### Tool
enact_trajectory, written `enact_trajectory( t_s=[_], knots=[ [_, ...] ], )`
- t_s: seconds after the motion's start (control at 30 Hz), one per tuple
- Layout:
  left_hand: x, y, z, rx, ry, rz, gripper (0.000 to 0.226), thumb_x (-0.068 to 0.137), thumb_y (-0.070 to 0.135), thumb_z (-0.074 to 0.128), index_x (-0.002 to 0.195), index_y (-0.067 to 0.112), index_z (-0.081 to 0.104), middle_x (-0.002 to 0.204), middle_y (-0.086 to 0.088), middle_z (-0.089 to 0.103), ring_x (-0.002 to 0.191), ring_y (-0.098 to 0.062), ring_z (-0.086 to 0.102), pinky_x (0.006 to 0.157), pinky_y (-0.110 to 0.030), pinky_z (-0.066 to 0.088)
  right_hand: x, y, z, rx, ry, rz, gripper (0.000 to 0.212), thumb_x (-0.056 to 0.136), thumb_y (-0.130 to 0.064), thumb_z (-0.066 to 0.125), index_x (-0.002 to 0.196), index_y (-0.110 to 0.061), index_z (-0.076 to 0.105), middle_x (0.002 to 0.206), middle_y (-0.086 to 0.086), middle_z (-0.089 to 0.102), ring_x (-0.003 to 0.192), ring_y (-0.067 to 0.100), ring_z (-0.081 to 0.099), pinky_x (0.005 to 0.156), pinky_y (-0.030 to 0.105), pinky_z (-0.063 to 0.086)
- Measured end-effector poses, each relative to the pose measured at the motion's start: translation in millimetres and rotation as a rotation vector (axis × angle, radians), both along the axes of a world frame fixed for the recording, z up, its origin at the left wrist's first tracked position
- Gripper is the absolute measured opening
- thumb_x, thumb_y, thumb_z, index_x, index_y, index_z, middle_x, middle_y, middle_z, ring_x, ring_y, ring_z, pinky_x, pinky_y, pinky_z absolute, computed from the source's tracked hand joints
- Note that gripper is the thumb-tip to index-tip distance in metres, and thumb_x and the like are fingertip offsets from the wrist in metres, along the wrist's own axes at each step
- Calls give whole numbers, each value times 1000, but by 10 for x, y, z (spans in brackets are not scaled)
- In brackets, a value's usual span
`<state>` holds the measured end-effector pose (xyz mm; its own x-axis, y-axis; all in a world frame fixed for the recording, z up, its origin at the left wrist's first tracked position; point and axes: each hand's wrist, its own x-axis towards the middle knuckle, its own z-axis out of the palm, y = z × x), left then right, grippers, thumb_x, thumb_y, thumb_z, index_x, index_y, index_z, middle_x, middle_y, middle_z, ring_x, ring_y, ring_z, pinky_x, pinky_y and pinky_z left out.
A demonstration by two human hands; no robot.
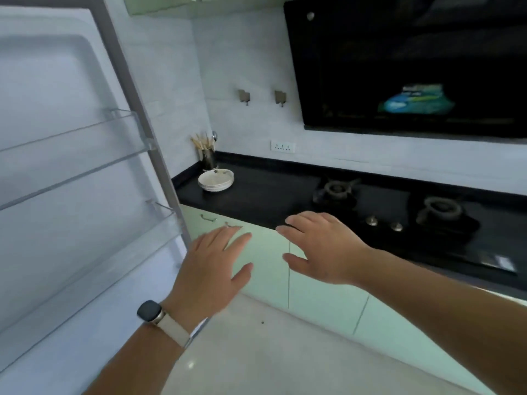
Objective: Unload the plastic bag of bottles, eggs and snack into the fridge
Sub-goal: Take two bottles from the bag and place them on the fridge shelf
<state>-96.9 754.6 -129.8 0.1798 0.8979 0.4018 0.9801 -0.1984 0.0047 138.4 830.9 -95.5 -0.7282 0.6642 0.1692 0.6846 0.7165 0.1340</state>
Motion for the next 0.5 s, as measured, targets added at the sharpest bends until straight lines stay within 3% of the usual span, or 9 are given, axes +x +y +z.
enact_trajectory(
  t_s=[0.3,0.5],
  knots=[
    [752,-50,-270,-54,-58,-215,56,94,56,41,135,23,60,136,-4,60,127,-28,55,105,-50,45,957,-738,-214,15,-53,-270,56,87,-57,38,127,-24,59,128,1,62,119,26,58,96,41,50],
    [1527,-87,-115,-16,-8,-366,54,92,53,44,133,22,61,136,-5,61,127,-28,55,105,-49,46,1649,-1018,-86,60,-42,-364,56,87,-57,39,128,-24,58,129,3,61,120,27,56,98,43,49]
  ],
)
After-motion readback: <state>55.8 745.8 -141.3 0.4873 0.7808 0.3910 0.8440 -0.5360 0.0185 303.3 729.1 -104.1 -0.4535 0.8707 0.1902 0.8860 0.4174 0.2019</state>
